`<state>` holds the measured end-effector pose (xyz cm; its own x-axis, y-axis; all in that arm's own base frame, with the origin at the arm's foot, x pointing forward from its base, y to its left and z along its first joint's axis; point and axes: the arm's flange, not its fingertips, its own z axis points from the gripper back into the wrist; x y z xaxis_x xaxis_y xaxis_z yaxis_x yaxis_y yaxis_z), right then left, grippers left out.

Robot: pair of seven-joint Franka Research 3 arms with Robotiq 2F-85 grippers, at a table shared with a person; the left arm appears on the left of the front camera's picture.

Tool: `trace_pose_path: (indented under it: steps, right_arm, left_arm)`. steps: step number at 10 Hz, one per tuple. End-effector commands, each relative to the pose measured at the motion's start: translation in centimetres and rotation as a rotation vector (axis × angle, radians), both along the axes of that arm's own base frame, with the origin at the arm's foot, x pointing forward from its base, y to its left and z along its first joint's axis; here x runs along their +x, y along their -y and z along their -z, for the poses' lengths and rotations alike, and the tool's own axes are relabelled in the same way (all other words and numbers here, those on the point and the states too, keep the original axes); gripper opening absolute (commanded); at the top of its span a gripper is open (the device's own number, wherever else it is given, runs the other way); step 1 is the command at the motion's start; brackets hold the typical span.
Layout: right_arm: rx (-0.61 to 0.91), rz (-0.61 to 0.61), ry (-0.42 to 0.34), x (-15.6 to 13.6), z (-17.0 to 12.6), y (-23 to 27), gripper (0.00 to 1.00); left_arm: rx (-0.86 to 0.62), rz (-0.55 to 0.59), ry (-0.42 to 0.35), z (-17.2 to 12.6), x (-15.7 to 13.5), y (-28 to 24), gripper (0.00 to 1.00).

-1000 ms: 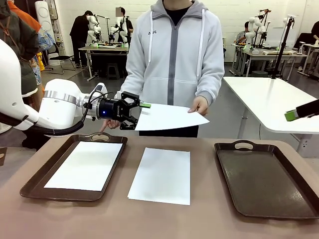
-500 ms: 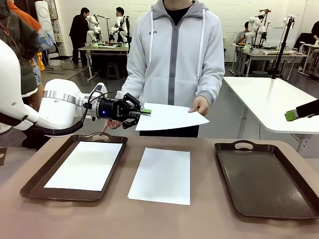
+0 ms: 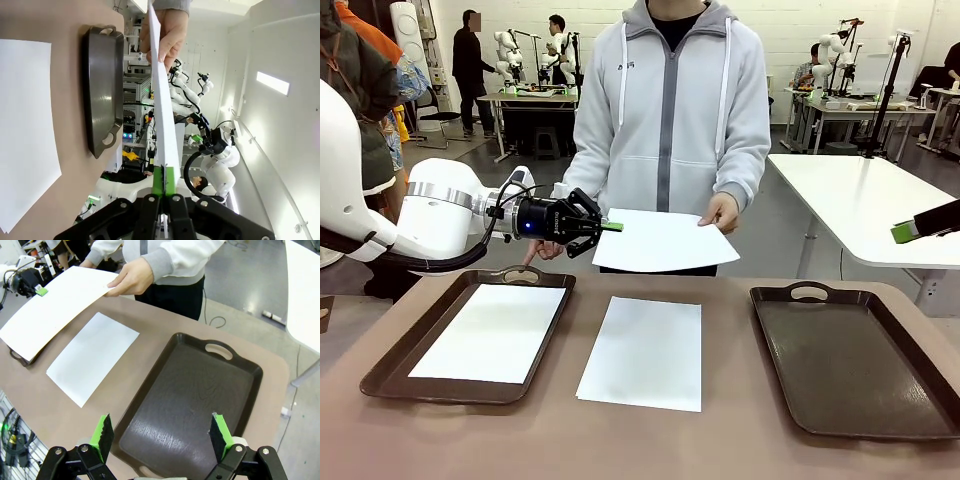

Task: Sort the A4 documents.
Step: Receive the A4 Paper.

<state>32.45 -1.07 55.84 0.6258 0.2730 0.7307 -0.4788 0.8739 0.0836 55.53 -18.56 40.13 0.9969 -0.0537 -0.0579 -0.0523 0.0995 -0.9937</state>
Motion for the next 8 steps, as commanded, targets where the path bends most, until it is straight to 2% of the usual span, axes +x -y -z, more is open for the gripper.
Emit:
trace_pose_path:
  steps: [1, 5, 6, 8]
  right_arm:
    - [0.014, -0.012, -0.002, 0.07, 0.12, -0.03, 1.0]
    - [0.014, -0.012, -0.002, 0.07, 0.12, -0.03, 1.0]
    - [0.014, -0.012, -0.002, 0.07, 0.12, -0.03, 1.0]
    - [0.014, -0.012, -0.002, 0.07, 0.12, -0.03, 1.0]
  left_arm:
    - [-0.012, 0.005, 0.018, 0.18, 0.17, -0.13, 0.0]
    - [0.019, 0.04, 0.013, -0.34, -0.11, -0.07, 0.0]
    - [0.001, 0.0, 0.0, 0.01, 0.01, -0.05, 0.0]
    - [0.001, 0.0, 0.0, 0.01, 0.01, -0.05, 0.0]
